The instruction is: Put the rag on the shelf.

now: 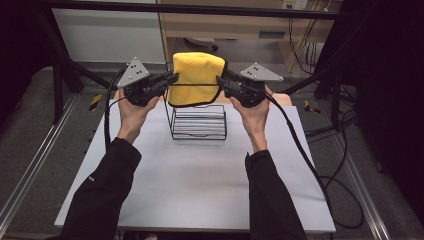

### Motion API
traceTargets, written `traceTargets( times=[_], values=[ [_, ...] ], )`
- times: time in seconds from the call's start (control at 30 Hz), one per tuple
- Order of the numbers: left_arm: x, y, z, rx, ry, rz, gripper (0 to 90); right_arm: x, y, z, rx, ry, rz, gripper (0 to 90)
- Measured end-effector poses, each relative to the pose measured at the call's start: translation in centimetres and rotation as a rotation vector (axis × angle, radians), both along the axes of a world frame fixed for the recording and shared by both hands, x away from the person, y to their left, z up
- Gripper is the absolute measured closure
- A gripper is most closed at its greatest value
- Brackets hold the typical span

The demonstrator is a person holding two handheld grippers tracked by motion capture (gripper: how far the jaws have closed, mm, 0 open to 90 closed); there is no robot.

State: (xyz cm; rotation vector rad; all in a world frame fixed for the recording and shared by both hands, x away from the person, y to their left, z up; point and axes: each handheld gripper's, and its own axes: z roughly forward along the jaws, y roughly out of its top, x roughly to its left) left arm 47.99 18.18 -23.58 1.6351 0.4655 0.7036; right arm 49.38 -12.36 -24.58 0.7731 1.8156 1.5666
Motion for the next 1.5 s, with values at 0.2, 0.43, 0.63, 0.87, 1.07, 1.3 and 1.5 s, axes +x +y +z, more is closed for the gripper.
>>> traceTargets(
  times=[0.2,0.43,0.63,0.87,1.07,1.3,1.5],
  values=[
    [0.1,0.2,-0.1,-0.007,-0.004,-0.029,83.9,1.2,0.7,0.6,0.041,0.025,0.034,49.5],
    [0.4,0.7,-0.4,-0.044,0.033,-0.067,83.6,1.3,0.7,1.1,0.011,0.044,0.071,86.6],
    [-0.4,0.2,-0.1,0.033,0.047,-0.031,80.3,-0.4,1.1,1.2,-0.041,0.002,0.080,87.7],
    [-1.2,-1.1,1.0,0.095,0.074,0.010,59.9,-2.1,1.2,0.7,-0.075,-0.020,0.097,87.9],
    [-0.2,-2.1,2.7,0.040,0.128,0.017,47.9,-2.8,1.3,0.4,-0.109,-0.035,0.105,87.9],
    [-0.3,-2.3,3.3,0.037,0.140,0.013,77.3,-3.1,1.2,0.2,-0.122,-0.052,0.078,87.7],
    [-1.4,-1.8,2.6,0.043,0.087,0.011,81.6,-3.0,0.7,0.4,-0.099,-0.017,-0.006,85.4]
  ],
)
